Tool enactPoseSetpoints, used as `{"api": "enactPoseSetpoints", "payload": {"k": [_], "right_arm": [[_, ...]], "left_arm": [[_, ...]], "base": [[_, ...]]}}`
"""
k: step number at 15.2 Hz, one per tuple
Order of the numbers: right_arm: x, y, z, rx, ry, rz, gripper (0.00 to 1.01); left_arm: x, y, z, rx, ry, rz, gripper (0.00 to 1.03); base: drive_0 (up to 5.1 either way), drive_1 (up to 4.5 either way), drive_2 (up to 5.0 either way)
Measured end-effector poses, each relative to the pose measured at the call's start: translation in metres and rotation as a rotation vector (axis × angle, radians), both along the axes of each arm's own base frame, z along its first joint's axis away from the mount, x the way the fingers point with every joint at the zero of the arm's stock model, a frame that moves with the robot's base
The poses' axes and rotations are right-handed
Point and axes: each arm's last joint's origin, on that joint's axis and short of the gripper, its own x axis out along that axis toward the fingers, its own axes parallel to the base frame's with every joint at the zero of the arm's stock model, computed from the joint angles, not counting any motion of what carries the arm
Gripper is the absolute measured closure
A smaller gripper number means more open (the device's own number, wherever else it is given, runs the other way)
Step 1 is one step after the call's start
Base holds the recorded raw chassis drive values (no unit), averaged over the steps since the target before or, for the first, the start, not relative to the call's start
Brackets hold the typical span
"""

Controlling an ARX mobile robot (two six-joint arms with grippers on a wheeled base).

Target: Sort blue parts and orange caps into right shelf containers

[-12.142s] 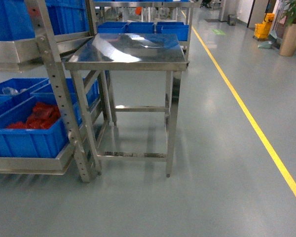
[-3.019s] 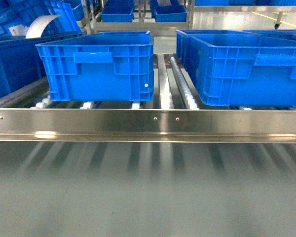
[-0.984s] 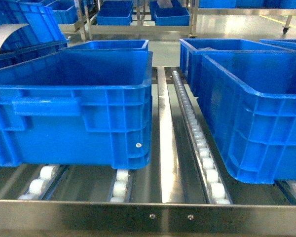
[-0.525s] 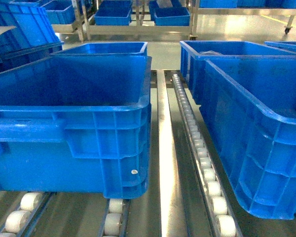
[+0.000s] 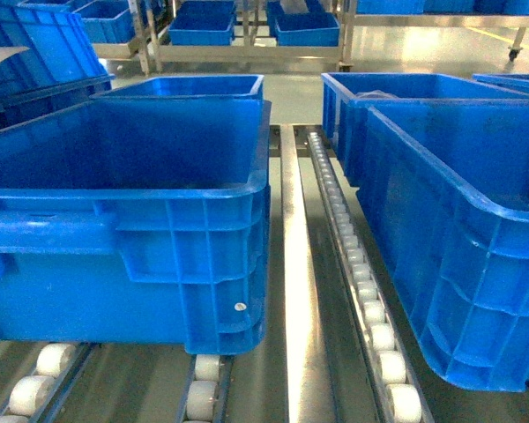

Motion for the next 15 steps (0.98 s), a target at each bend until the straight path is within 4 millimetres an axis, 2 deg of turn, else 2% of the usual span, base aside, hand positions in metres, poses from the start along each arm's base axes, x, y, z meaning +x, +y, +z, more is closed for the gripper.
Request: {"api": "enactPoseSetpoints", "payload": {"k": [15], "right_arm": [[0.0, 0.0, 0.0, 0.0, 0.0, 0.0, 0.58]], "left_arm": [[0.0, 0.0, 0.0, 0.0, 0.0, 0.0, 0.61]], "base": [[0.0, 0.0, 0.0]]}}
